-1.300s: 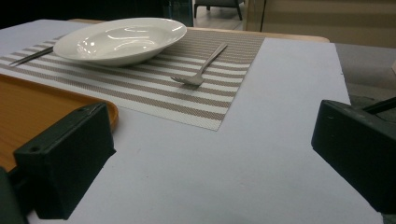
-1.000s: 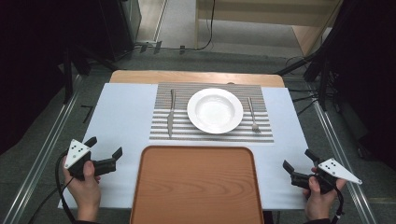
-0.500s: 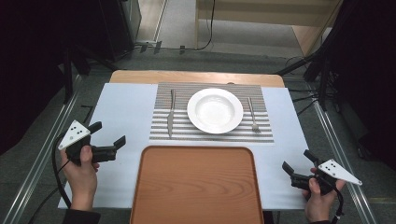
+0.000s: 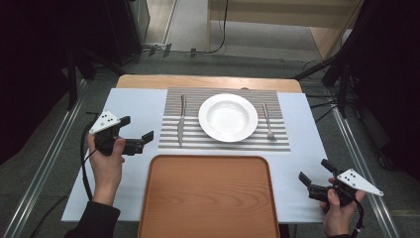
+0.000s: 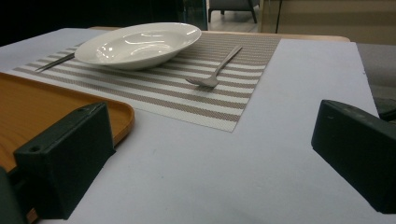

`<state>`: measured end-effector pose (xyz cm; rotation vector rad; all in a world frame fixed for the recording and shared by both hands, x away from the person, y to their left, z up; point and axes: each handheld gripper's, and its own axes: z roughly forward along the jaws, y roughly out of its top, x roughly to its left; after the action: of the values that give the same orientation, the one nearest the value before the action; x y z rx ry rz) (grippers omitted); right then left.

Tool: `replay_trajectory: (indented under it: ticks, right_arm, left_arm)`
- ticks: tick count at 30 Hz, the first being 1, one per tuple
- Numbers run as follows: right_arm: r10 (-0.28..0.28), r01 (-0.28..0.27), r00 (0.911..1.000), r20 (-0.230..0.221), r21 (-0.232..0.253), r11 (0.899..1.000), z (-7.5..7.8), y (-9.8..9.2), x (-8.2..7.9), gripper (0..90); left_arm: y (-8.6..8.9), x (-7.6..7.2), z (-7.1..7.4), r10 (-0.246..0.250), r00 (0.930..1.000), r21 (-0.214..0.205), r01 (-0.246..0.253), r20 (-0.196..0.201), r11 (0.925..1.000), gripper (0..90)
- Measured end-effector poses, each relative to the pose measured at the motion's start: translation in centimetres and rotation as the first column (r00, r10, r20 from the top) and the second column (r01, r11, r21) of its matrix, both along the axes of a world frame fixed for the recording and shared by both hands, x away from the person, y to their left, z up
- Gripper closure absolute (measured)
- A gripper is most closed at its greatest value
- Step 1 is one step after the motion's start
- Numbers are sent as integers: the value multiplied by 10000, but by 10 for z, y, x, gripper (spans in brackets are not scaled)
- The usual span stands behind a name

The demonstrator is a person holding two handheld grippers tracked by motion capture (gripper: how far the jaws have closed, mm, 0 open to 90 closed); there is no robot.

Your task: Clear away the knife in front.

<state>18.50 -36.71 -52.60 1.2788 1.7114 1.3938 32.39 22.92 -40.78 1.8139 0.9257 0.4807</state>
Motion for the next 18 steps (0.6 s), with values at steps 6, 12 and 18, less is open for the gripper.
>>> replay_trajectory:
  ticks: [6, 12, 18]
  right_arm:
    - [13, -13, 10000, 62, 6, 10000, 0, 0, -1, 0]
    - [20, -21, 10000, 56, 25, 10000, 0, 0, -1, 0]
    - [7, -7, 10000, 34, -18, 10000, 0, 1, -1, 0]
  left_arm:
    - [-21, 20, -1, -106, 9996, 340, 116, -275, 9994, 0]
    - [-36, 38, -2, -52, 9987, 566, 81, -512, 9984, 0]
    - [-45, 57, -5, 55, 9957, 652, 6, -927, 9979, 0]
